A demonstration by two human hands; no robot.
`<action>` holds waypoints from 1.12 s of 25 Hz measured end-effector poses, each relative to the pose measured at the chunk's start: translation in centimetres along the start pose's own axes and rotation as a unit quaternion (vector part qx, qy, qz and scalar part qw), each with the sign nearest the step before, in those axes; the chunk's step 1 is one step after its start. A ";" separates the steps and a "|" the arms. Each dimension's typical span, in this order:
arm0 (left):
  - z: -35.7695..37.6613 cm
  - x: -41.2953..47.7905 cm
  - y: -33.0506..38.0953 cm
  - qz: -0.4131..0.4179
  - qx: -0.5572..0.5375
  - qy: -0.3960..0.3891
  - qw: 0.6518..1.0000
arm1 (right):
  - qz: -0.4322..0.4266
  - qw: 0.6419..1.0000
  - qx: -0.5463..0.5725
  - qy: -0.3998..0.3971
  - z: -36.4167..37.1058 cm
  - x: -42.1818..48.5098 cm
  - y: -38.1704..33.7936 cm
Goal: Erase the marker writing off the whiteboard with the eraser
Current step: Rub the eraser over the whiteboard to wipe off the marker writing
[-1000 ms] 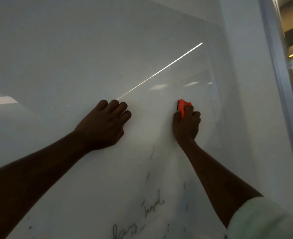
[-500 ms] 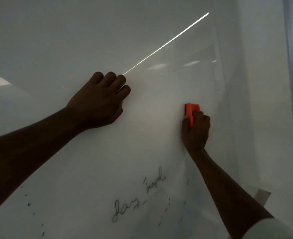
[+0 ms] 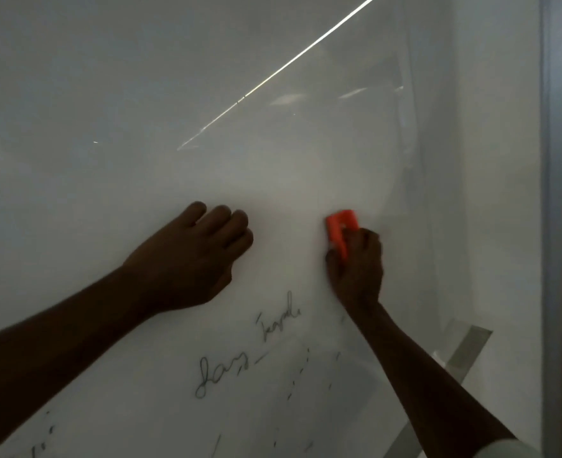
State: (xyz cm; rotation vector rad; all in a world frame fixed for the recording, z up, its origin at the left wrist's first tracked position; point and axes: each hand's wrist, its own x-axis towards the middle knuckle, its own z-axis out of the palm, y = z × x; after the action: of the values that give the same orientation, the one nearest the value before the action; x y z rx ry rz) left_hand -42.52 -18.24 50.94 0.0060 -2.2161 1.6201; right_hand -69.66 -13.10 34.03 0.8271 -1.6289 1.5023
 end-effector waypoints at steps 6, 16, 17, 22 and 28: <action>0.5 0.4 0.0 -0.018 0.020 -0.014 1.000 | 0.149 0.986 0.068 0.031 0.4 -3.5 -3.4; 0.1 0.3 0.2 -0.016 0.021 -0.017 0.999 | 0.069 0.996 0.047 -0.031 -0.9 -9.2 -0.2; 0.1 0.3 0.2 -0.013 0.023 -0.020 0.999 | 0.136 0.990 0.042 -0.010 -0.6 -8.2 1.3; 0.0 0.5 0.3 -0.011 0.031 -0.015 0.999 | 0.294 0.952 0.074 0.043 0.1 -7.6 -1.8; -0.1 0.6 0.3 -0.013 0.033 -0.015 0.999 | -0.050 0.972 0.181 -0.139 -2.0 -20.5 -16.9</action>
State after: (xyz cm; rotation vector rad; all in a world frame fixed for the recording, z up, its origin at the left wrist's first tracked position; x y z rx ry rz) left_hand -43.08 -17.88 50.84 0.0772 -2.1737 1.6889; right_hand -44.66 -13.42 24.93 1.3538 -1.4962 1.6964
